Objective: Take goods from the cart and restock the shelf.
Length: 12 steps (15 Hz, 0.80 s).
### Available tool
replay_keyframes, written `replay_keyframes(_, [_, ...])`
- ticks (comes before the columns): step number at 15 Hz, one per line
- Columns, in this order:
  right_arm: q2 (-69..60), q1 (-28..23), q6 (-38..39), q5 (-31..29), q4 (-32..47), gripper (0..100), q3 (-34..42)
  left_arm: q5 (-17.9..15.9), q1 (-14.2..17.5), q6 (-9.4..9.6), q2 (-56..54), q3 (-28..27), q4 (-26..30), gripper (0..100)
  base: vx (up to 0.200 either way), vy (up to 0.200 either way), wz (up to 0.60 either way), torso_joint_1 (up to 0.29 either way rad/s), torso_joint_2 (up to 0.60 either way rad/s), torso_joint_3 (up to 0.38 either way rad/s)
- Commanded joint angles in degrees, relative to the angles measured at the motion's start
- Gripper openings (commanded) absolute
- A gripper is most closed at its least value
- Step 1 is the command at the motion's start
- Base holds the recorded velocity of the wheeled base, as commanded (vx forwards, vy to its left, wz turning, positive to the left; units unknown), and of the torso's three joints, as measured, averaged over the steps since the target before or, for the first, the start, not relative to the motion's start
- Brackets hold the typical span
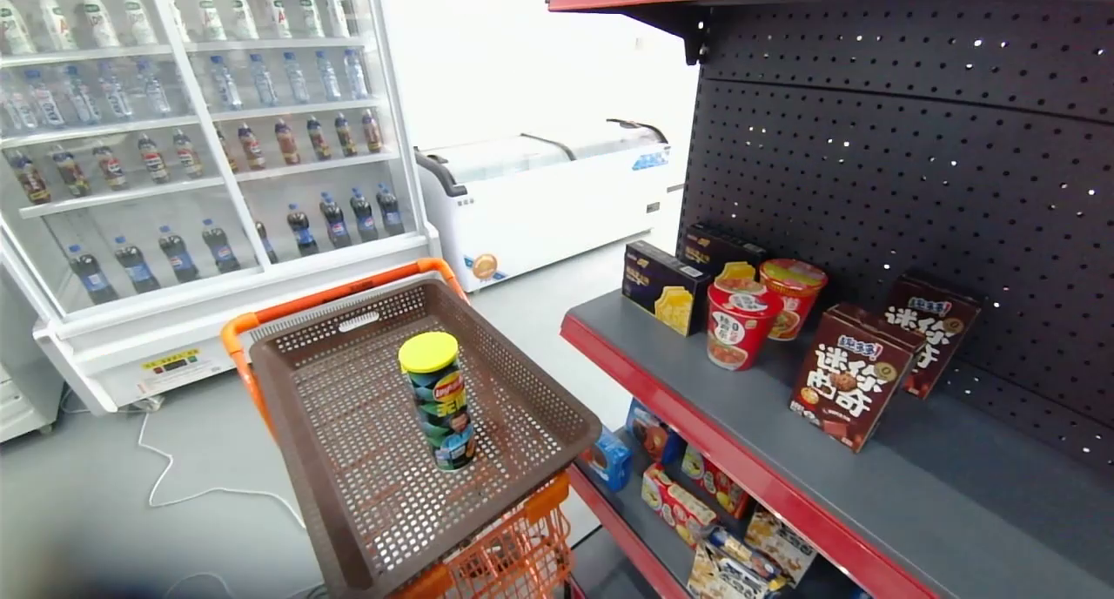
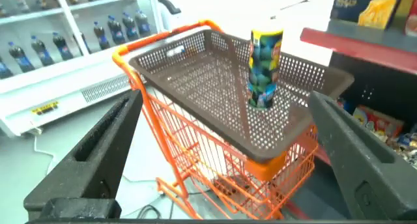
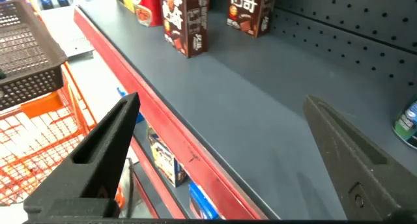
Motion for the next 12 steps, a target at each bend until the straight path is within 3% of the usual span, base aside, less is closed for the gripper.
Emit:
replay_keyframes(1, [-0.02,-0.01,-0.04,0.00,0.00,100,-0.01,1.76,0.17,0.74,33.02,-23.53,3.97,100,0.000,0.000,0.00,0.000,0.00,0.000])
replay_keyframes(4, [-0.02,0.07,-0.04,-0.08,0.00,100,-0.01,-0.17,2.19,0.92,50.16,-29.51,1.16,100,0.000,0.000,0.00,0.000,0.00,0.000])
replay_keyframes(7, [-0.02,0.07,-0.04,0.00,0.00,100,-0.01,-4.92,1.40,1.44,59.83,-29.77,-1.48,100,0.000,0.000,0.00,0.000,0.00,0.000])
replay_keyframes(10, [-0.02,0.07,-0.04,0.00,0.00,100,-0.01,-10.54,-0.97,1.62,73.10,-20.11,-22.84,100,0.000,0.000,0.00,0.000,0.00,0.000])
replay_keyframes(12, [-0.02,0.07,0.05,0.00,0.00,100,-0.01,-11.24,-3.26,1.71,79.25,-13.95,-33.47,100,0.000,0.000,0.00,0.000,0.00,0.000])
